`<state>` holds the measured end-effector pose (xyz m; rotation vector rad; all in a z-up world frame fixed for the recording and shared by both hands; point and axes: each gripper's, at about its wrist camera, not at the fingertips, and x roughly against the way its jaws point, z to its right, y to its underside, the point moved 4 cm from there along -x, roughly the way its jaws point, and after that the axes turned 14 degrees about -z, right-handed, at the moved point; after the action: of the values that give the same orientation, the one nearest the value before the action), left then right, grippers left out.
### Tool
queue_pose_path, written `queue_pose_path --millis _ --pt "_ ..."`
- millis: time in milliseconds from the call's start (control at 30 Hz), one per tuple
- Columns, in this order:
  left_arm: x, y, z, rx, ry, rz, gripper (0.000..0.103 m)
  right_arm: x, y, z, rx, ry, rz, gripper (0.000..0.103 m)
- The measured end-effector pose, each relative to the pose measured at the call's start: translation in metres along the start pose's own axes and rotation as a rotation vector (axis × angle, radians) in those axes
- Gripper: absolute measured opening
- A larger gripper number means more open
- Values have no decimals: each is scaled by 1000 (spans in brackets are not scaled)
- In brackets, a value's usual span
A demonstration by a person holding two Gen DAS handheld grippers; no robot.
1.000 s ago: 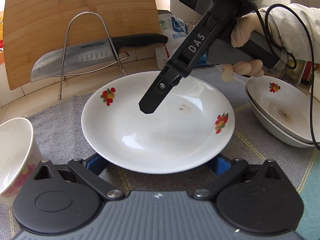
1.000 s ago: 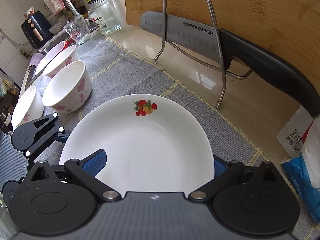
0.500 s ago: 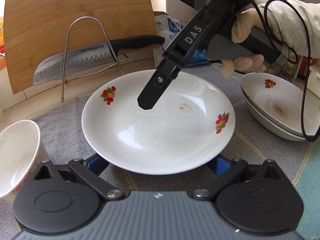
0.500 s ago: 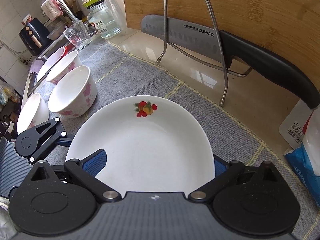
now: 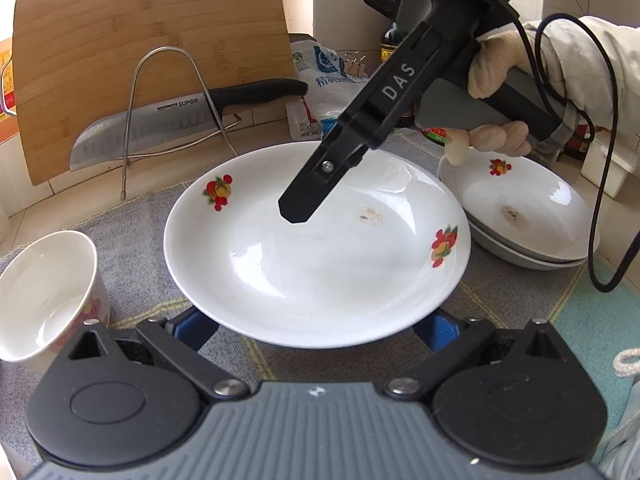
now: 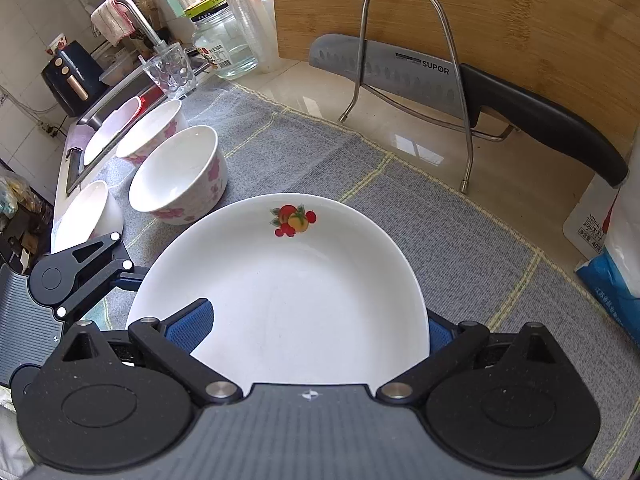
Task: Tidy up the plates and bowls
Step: 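Carry the fruit-print plate with the right tool over the plate stack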
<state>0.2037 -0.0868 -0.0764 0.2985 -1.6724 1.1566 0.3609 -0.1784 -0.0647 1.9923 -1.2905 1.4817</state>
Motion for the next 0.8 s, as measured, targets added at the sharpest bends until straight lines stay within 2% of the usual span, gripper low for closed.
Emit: queue_pose_path --millis 433,800 --pt "31 12 27 -49 38 -17 101 20 42 -26 -53 1 35 103" --pt "44 12 50 -117 78 -14 101 38 77 -33 -99 37 65 103"
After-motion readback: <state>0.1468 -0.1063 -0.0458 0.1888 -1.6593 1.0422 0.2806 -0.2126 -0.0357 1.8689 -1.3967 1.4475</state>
